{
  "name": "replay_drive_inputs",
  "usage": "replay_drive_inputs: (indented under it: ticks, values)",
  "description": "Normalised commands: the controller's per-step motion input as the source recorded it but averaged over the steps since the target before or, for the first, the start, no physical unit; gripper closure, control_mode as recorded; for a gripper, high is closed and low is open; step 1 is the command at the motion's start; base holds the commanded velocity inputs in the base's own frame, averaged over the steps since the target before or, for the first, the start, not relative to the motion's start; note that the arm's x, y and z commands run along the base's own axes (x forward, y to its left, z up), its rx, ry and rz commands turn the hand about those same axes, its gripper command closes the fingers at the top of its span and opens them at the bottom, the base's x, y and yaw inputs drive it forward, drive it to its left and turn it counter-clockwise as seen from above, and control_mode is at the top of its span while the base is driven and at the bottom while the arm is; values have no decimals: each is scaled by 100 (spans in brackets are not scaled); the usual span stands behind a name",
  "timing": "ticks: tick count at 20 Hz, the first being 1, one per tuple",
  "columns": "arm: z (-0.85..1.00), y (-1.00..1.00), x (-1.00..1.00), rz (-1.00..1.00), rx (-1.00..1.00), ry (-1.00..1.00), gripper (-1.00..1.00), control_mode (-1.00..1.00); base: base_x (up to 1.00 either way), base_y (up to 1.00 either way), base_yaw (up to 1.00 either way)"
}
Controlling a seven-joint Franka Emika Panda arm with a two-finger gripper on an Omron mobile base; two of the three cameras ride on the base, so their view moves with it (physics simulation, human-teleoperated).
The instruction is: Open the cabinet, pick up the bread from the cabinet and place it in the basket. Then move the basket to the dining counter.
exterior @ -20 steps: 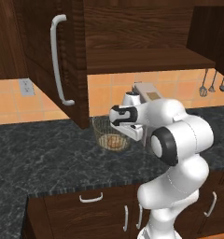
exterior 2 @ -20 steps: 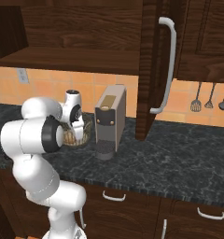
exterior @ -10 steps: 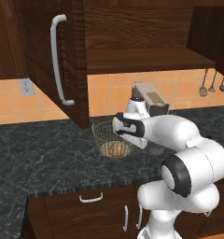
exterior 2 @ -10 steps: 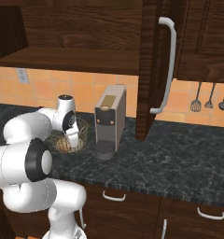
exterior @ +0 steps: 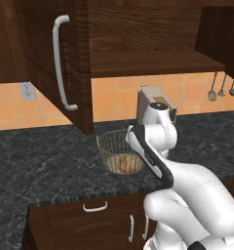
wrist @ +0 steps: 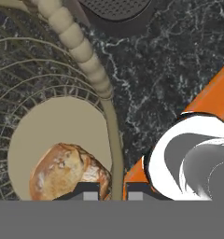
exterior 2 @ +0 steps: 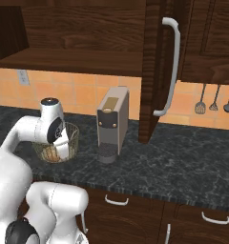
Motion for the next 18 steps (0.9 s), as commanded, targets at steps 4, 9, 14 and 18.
replay_drive_inputs:
  ticks: [4,9,14,18]
  values:
    - [96,-9,-70,0,0,-8,100,-100,0,0,0]
    - [100,-26,-50,0,0,-10,100,-100,0,0,0]
    - [90,-32,-40,-6,0,-4,100,-100,0,0,0]
    - [33,-72,-47,-9,0,0,100,-100,0,0,0]
